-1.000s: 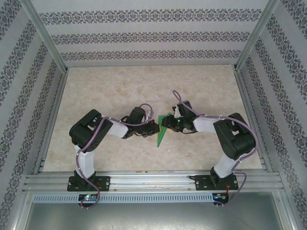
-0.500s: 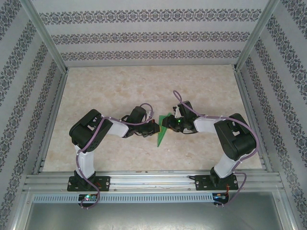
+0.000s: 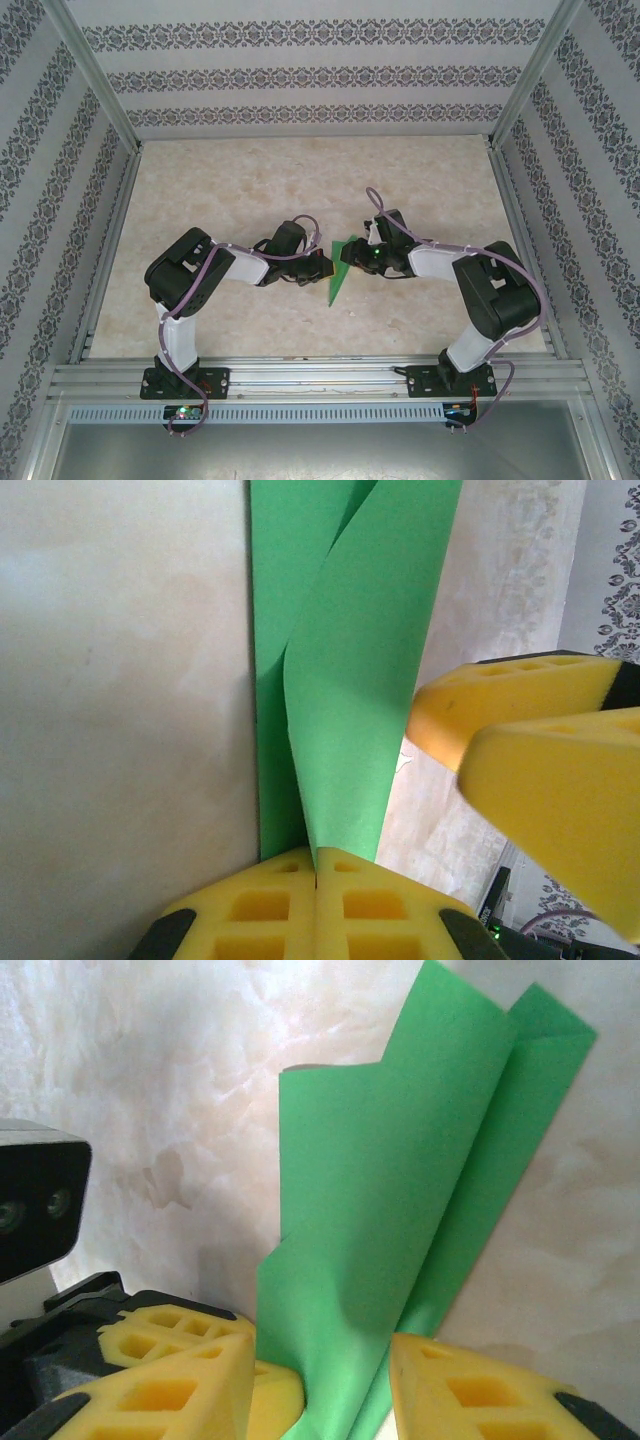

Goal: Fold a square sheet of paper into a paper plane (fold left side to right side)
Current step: Fold the wing for the fifth time at the center of the table.

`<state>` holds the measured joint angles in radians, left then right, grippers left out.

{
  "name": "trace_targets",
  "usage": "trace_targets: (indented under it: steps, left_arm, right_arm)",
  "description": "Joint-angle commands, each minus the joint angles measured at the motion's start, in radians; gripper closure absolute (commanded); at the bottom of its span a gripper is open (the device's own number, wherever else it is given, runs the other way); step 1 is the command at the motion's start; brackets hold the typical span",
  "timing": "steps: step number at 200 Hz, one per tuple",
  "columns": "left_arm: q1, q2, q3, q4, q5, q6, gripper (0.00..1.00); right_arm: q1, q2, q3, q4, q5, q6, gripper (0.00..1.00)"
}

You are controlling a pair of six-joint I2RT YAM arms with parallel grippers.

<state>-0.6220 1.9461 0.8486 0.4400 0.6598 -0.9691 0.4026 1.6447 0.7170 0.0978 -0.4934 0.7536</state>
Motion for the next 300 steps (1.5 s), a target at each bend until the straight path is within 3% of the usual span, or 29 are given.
trace_targets:
  steps: [1,40,92,226,300]
  left_arm:
    - [-0.045,0.089,0.019,-0.042,-0.081,0.015,0.96]
    - [-0.045,0.091,0.021,-0.043,-0.08,0.017,0.95]
    - [-0.045,0.094,0.022,-0.041,-0.077,0.016,0.95]
    - [-0.045,0.105,0.029,-0.035,-0.058,0.018,0.87]
    - [-0.047,0.103,0.027,-0.043,-0.068,0.015,0.91]
  right_arm:
    - [-0.019,-0.053,-0.01,-0.041,0.018,-0.023,0.6]
    - [-0.015,-0.073,0.048,-0.144,0.029,-0.073,0.72]
    - [0.022,0.028,0.127,-0.147,0.025,-0.067,0.87]
    - [0.043,0.103,0.165,-0.223,0.074,-0.084,0.88]
    - [0.044,0.114,0.159,-0.226,0.079,-0.083,0.88]
